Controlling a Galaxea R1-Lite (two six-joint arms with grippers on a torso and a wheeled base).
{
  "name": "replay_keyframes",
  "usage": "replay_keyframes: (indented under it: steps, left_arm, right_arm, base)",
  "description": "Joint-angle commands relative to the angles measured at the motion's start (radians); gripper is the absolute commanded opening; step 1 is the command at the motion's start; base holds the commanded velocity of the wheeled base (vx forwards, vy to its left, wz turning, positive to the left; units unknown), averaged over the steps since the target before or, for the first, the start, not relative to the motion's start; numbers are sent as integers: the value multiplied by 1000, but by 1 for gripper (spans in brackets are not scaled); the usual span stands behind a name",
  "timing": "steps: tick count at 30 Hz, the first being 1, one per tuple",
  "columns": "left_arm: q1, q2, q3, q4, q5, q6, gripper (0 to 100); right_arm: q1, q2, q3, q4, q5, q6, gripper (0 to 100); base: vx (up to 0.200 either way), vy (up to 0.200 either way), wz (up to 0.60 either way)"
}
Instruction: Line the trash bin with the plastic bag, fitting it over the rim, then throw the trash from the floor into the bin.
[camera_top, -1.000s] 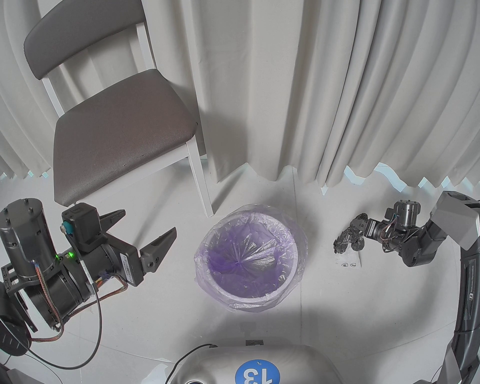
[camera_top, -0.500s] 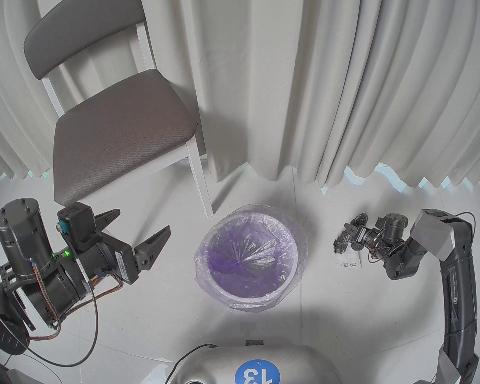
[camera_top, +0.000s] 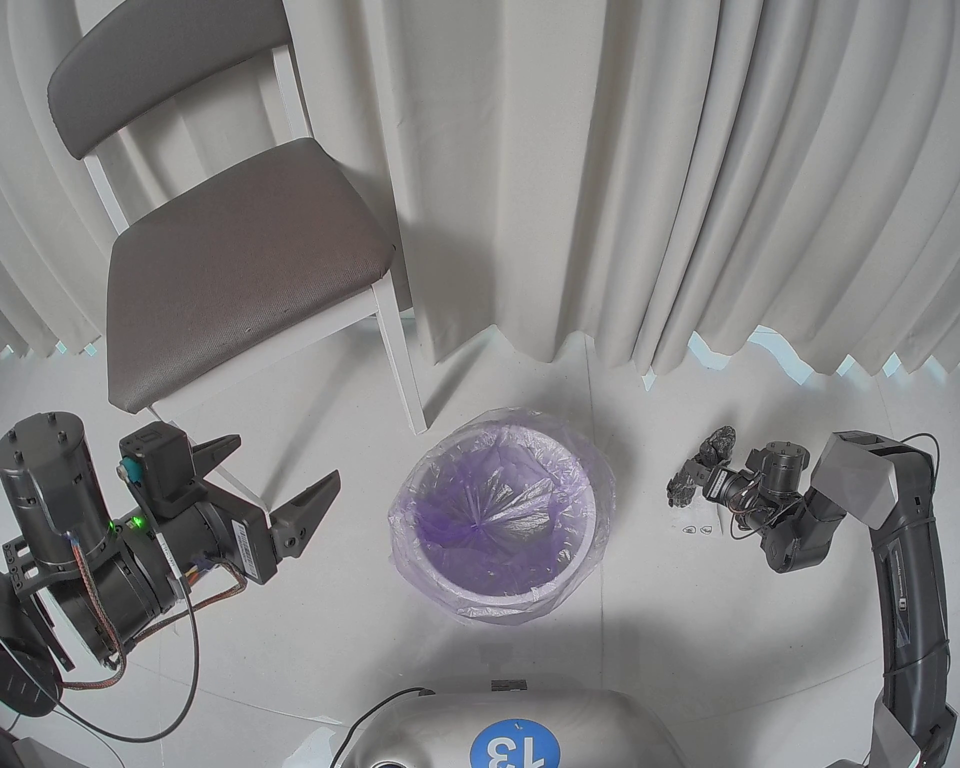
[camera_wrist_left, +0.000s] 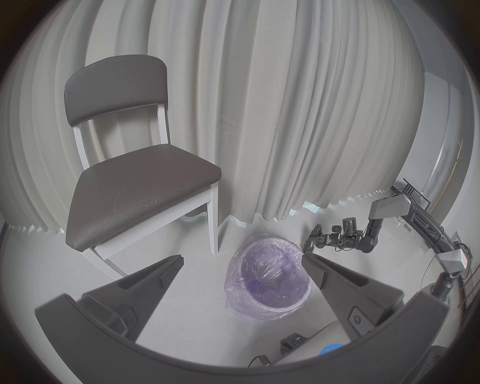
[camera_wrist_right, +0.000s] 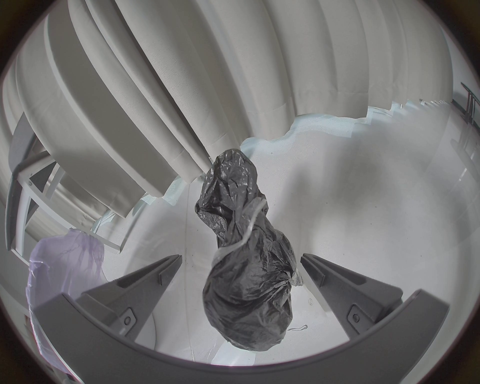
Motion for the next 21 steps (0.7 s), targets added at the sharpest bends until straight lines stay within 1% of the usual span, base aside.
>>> replay_keyframes:
  steps: [1, 11, 12, 21]
  left_arm:
    - [0, -1, 6, -1, 2, 2, 100]
    - [0, 4, 8, -1, 0, -1, 100]
    - [0, 5, 6, -1, 0, -1, 100]
    - [-13, 17, 26, -1, -1, 8, 100]
  right_arm:
    - [0, 2, -1, 2, 2, -1, 100]
    - [0, 1, -1, 3, 2, 1, 100]
    - [0, 1, -1, 3, 2, -1, 0]
    - [0, 1, -4, 7, 7, 4, 0]
  base:
    - [0, 0, 0]
    - [0, 0, 0]
    - [0, 0, 0]
    - [0, 0, 0]
